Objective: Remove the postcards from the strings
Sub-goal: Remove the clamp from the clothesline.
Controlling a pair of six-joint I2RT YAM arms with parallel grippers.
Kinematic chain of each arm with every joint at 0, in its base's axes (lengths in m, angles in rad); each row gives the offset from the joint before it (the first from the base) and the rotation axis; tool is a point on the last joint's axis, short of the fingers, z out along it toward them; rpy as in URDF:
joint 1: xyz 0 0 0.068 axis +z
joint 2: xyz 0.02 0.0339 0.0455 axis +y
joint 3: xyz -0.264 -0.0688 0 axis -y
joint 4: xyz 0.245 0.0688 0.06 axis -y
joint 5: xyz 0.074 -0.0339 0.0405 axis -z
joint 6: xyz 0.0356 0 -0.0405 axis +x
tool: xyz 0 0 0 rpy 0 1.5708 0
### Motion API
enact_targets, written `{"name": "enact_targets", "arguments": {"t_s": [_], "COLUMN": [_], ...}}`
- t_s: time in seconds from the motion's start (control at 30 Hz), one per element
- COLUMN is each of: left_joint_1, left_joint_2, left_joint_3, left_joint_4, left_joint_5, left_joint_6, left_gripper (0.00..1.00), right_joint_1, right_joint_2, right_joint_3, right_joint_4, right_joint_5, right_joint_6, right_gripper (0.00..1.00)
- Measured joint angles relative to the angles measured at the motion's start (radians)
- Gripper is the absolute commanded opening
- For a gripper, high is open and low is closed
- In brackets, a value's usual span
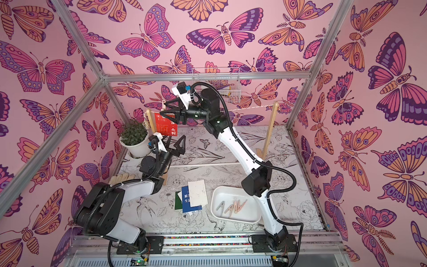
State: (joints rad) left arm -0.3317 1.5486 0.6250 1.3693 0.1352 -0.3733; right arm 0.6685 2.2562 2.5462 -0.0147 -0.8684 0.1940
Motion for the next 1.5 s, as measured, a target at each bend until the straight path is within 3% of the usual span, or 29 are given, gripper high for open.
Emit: {"name": "enact_targets", "arguments": {"t_s": [0.2,0.43,1.5], "left_joint_1": [0.002,0.006,0.014], "left_joint_2": [0.001,0.001,-0.003], "left_joint_3": [0.012,0.014,0.016], "left_joint_4": [0.000,0.000,0.000], "left_joint_5": [0.007,0.007,0.053], "left_joint_6": [-0.004,-0.008,-0.088], "left_gripper": [0.99,0.99,0.99], "right_joint_1": [0.002,0.004,0.006], "right_joint_2": [0.001,0.001,-0.066], "right_joint_3": [0.000,0.000,-0.040], "right_joint_4": [0.006,0.005,0.016], "right_joint_5": [-0.009,-0.008,0.062], "right_joint_6": [0.001,-0.009,-0.042], "right_gripper": [0.36,0.24,0.12]}}
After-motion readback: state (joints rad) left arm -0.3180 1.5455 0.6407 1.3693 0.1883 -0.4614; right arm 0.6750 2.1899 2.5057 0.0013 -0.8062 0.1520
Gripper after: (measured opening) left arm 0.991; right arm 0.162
